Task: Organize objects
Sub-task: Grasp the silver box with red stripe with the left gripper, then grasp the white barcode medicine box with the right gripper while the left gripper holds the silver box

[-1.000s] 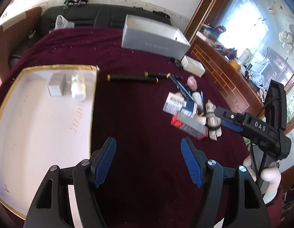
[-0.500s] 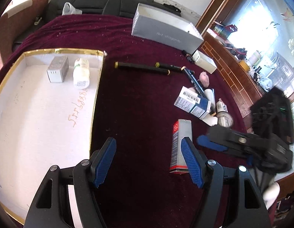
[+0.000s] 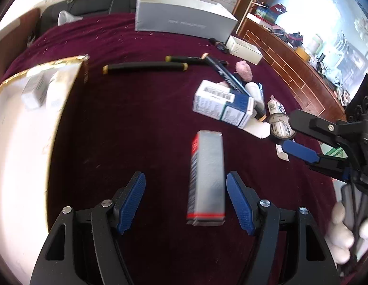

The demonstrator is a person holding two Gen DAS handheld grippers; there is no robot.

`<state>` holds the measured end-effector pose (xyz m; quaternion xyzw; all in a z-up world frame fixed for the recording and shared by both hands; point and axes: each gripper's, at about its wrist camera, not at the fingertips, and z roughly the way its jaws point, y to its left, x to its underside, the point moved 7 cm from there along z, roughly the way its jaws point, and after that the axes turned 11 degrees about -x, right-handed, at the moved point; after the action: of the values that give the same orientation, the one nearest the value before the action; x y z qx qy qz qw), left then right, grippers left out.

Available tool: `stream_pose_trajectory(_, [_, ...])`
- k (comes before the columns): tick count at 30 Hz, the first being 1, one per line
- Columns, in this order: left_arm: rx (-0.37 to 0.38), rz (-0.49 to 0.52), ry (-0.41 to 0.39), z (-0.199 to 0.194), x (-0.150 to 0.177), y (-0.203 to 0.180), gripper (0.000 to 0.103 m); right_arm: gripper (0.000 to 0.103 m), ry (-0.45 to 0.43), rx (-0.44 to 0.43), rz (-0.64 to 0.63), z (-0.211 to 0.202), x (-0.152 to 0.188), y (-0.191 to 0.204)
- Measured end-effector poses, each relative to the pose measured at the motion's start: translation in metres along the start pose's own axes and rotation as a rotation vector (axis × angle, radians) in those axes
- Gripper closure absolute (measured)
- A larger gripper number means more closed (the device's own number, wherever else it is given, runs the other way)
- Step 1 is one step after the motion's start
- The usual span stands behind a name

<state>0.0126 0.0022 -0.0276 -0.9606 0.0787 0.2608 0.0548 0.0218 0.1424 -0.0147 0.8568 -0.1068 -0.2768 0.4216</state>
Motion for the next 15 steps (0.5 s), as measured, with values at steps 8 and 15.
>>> stream_pose_trajectory(8, [-0.079,0.073,-0.016,0.02,0.001,-0.007,0.068,0.018,0.003,0.039,-0.046,-0.005,-0.012,0.002])
stream_pose_trajectory(15, [-0.011,-0.011,0.054,0.011,0.013,0.019,0.08,0.018,0.022,0.035,-0.111,0.027,-0.038,0.022])
